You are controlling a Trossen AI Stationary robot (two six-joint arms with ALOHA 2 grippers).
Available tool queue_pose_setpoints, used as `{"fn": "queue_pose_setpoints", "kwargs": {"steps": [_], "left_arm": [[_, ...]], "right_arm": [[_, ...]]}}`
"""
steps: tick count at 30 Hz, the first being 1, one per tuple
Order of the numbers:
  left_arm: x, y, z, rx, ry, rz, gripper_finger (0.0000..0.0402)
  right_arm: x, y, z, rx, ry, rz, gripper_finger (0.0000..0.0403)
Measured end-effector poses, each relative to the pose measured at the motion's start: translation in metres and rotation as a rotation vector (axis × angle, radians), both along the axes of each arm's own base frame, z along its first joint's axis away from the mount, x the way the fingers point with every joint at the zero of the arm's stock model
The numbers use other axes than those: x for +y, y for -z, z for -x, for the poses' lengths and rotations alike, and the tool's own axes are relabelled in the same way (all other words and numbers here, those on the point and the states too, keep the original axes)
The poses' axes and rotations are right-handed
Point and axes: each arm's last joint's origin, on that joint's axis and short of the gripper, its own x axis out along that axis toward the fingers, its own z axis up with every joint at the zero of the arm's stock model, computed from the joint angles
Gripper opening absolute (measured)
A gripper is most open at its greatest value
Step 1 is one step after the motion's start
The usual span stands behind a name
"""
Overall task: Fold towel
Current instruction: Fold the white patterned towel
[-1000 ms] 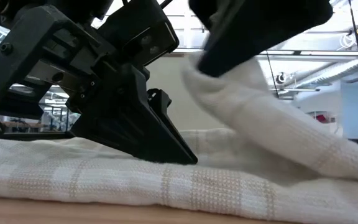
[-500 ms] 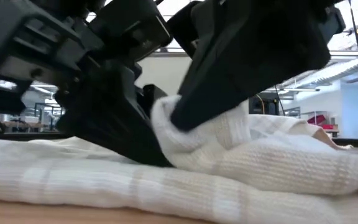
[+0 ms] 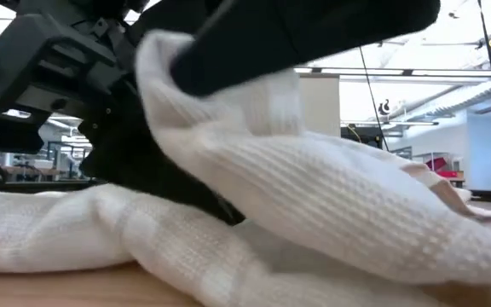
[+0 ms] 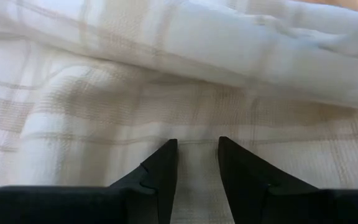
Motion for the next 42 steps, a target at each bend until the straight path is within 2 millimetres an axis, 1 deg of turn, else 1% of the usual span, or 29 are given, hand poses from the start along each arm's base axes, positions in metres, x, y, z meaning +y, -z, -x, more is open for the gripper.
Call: {"fn": "queue_pose_setpoints", "kwargs": {"steps": [3, 9, 16, 18, 20, 23, 24, 28, 31, 34, 35, 39, 42], "left_arm": [[0.002, 0.0, -0.001, 0.003, -0.003, -0.003, 0.0124], [-0.002, 0.002, 0.003, 0.021, 0.049, -0.033, 0.0124], [-0.008, 0.002, 0.007, 0.024, 0.092, -0.054, 0.0124], [-0.008, 0.003, 0.007, 0.03, 0.097, -0.058, 0.0124], [-0.008, 0.002, 0.007, 0.032, 0.099, -0.059, 0.0124], [-0.009, 0.002, 0.007, 0.032, 0.127, -0.054, 0.0124], [-0.01, 0.002, 0.008, 0.032, 0.131, -0.053, 0.0124], [-0.01, 0.002, 0.008, 0.035, 0.133, -0.051, 0.0124], [-0.01, 0.002, 0.008, 0.035, 0.131, -0.052, 0.0124], [-0.01, 0.002, 0.008, 0.035, 0.132, -0.054, 0.0124], [-0.01, 0.002, 0.008, 0.035, 0.132, -0.054, 0.0124], [-0.01, 0.003, 0.008, 0.035, 0.131, -0.058, 0.0124], [-0.01, 0.003, 0.008, 0.035, 0.13, -0.059, 0.0124]], "right_arm": [[0.0, 0.0, -0.003, -0.025, 0.0, -0.011, 0.0], [0.0, 0.011, -0.007, -0.008, -0.005, 0.005, 0.0003], [0.0, 0.013, -0.008, -0.017, 0.025, 0.004, 0.0036], [0.0, 0.013, -0.008, -0.023, 0.023, 0.003, 0.0051], [0.003, 0.012, -0.006, -0.033, 0.014, 0.017, 0.0073], [0.004, 0.008, 0.0, -0.042, 0.053, 0.071, 0.0123], [0.004, 0.005, 0.002, -0.048, 0.074, 0.096, 0.0143], [0.001, -0.021, 0.016, -0.051, 0.174, 0.121, 0.0213], [-0.003, -0.032, 0.028, 0.011, 0.226, 0.101, 0.0244], [-0.005, -0.046, 0.044, 0.063, 0.282, 0.088, 0.0251], [-0.007, -0.046, 0.05, 0.094, 0.313, 0.11, 0.025], [-0.016, -0.034, 0.079, 0.306, 0.443, 0.244, 0.0233], [-0.02, -0.028, 0.097, 0.406, 0.529, 0.305, 0.022]]}}
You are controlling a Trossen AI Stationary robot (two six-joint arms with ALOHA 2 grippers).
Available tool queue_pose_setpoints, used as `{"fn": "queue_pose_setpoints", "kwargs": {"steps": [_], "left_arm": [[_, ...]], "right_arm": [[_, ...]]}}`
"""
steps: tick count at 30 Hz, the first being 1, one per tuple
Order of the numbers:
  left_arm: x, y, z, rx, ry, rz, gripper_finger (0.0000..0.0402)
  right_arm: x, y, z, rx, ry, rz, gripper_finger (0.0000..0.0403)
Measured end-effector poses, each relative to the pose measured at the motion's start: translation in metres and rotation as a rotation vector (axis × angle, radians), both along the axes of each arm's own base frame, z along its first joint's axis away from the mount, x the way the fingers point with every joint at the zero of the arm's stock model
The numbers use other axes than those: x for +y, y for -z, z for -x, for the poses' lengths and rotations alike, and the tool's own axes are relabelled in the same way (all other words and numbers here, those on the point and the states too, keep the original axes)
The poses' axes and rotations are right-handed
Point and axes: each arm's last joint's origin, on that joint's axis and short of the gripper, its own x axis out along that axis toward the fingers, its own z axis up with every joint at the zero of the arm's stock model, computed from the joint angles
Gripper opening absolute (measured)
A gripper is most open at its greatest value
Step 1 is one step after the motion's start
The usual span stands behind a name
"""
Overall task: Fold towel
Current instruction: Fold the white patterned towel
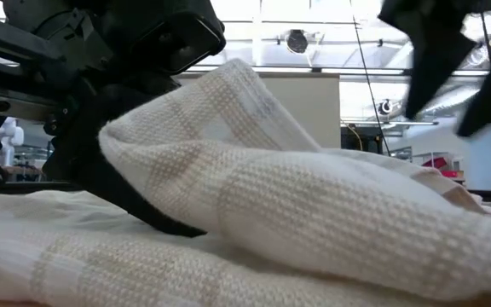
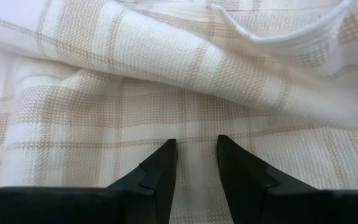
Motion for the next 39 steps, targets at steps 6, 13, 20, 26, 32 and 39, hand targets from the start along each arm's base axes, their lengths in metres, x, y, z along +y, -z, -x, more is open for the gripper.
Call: {"fn": "queue_pose_setpoints", "kwargs": {"steps": [6, 13, 20, 26, 32, 39], "left_arm": [[0.0, 0.0, 0.0, 0.0, 0.002, -0.005, 0.0124], [0.0, 0.001, 0.0, -0.001, 0.004, -0.011, 0.0124], [0.0, 0.001, 0.001, -0.001, 0.004, -0.013, 0.0124], [0.0, 0.001, 0.001, -0.002, 0.005, -0.015, 0.0124], [-0.001, 0.001, 0.001, -0.006, 0.013, -0.008, 0.0124], [-0.009, -0.001, 0.003, 0.0, 0.029, 0.016, 0.0124]], "right_arm": [[-0.002, 0.027, 0.024, 0.088, 0.045, 0.037, 0.0208], [-0.017, 0.059, 0.037, 0.117, 0.112, 0.042, 0.0208], [-0.036, 0.077, 0.04, 0.068, 0.177, 0.055, 0.0208], [-0.043, 0.079, 0.037, 0.022, 0.164, 0.151, 0.019], [-0.048, 0.081, 0.032, 0.024, 0.162, 0.155, 0.0084], [-0.042, 0.072, 0.034, 0.126, 0.147, 0.14, 0.0008]]}}
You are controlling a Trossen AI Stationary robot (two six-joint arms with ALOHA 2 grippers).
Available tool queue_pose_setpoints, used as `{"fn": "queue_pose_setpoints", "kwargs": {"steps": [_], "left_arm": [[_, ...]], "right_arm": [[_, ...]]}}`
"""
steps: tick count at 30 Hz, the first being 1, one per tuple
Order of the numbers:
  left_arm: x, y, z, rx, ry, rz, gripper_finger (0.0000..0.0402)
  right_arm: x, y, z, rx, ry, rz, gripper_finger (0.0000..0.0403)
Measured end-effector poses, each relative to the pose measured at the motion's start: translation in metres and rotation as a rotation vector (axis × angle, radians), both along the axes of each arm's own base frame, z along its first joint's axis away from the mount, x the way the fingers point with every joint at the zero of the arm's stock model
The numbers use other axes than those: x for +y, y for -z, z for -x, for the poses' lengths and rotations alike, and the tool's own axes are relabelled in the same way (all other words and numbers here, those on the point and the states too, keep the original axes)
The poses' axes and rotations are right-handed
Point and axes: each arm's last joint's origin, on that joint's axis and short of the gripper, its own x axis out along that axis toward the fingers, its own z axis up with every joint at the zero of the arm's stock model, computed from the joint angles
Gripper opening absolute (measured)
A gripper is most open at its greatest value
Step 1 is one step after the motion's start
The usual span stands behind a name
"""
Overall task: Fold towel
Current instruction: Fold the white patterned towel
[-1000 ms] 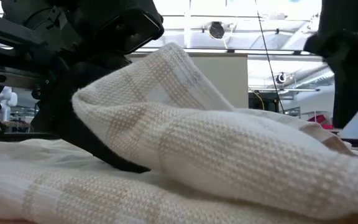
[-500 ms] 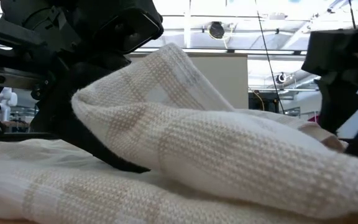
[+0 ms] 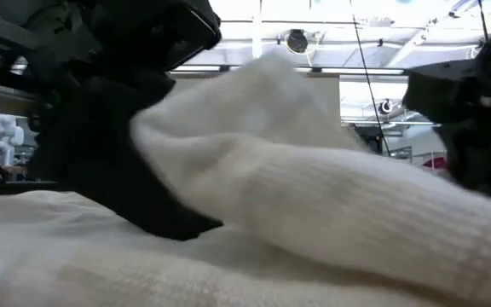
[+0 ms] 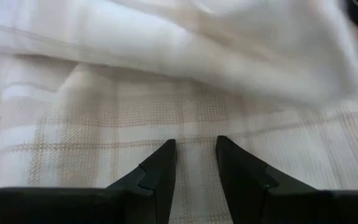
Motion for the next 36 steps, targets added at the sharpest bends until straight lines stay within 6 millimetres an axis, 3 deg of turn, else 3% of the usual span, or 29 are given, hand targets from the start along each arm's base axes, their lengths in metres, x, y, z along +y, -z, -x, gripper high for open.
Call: {"fn": "queue_pose_setpoints", "kwargs": {"steps": [9, 13, 16, 20, 28, 36], "left_arm": [[-0.01, -0.037, 0.003, -0.003, 0.031, -0.075, 0.0124], [-0.012, -0.049, 0.009, 0.011, 0.014, -0.128, 0.0124], [-0.008, -0.054, 0.021, 0.055, -0.063, -0.24, 0.0124], [0.007, -0.041, 0.035, 0.232, -0.189, -0.368, 0.0124], [0.012, -0.022, 0.042, 0.234, -0.234, -0.327, 0.0124], [0.006, -0.021, 0.042, 0.198, -0.189, -0.297, 0.0124]], "right_arm": [[0.029, -0.07, -0.019, 0.035, -0.105, -0.02, 0.0002], [0.031, -0.093, -0.031, 0.03, -0.178, -0.029, 0.0002], [0.021, -0.104, -0.041, 0.033, -0.208, 0.012, 0.0001], [0.003, -0.11, -0.056, 0.055, -0.23, 0.023, 0.0001], [-0.037, -0.111, -0.095, 0.01, -0.301, 0.016, 0.0], [-0.078, -0.107, -0.134, -0.139, -0.377, -0.061, 0.0]]}}
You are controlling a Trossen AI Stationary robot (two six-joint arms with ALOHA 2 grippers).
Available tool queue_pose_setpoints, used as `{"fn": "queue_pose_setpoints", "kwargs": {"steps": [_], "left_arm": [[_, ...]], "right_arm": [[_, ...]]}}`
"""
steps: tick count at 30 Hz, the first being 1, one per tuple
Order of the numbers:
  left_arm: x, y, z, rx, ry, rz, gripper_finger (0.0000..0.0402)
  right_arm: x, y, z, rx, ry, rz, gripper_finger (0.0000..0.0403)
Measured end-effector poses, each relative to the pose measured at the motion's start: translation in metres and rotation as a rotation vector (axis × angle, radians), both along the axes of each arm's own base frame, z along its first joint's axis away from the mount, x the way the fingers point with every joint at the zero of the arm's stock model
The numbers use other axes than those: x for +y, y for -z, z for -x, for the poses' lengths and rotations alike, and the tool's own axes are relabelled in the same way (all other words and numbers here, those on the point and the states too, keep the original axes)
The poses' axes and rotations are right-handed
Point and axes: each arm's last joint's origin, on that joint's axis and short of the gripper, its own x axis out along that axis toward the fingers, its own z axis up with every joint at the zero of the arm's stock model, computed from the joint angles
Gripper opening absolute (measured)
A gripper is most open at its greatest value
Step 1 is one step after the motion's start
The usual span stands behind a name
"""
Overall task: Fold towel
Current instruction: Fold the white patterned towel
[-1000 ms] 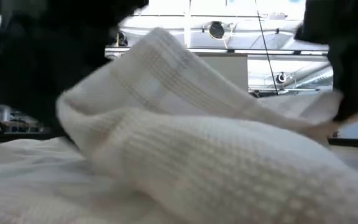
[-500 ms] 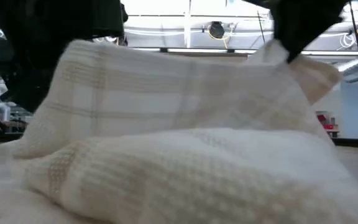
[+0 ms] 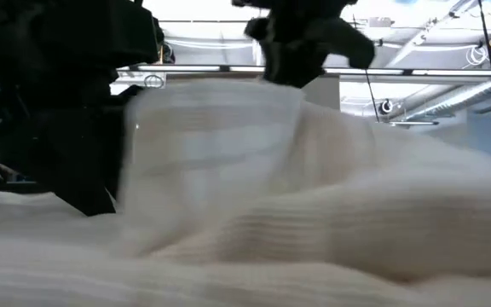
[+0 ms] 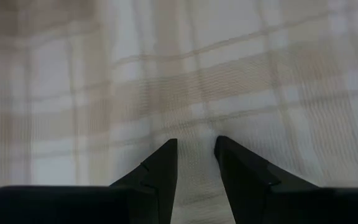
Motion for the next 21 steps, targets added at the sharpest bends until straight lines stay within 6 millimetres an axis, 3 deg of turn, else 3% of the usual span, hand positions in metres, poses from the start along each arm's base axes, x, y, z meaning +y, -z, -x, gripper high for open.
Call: {"fn": "queue_pose_setpoints", "kwargs": {"steps": [4, 7, 10, 15, 21], "left_arm": [[-0.001, 0.0, 0.0, 0.0, 0.003, 0.0, 0.0124], [-0.002, 0.0, 0.001, 0.0, 0.008, -0.001, 0.0124], [-0.002, 0.0, 0.001, 0.001, 0.01, 0.0, 0.0124], [-0.003, 0.0, 0.001, -0.005, 0.02, 0.002, 0.0124], [-0.003, 0.0, 0.0, -0.01, 0.026, 0.003, 0.0124]], "right_arm": [[-0.018, 0.014, -0.009, -0.014, -0.052, -0.183, 0.0018], [-0.025, 0.028, -0.009, -0.025, -0.071, -0.213, 0.0058], [-0.028, 0.037, -0.008, -0.031, -0.07, -0.196, 0.0118], [-0.026, 0.033, -0.006, -0.072, -0.017, -0.029, 0.0213], [-0.014, 0.023, -0.002, -0.098, -0.085, 0.088, 0.0245]]}}
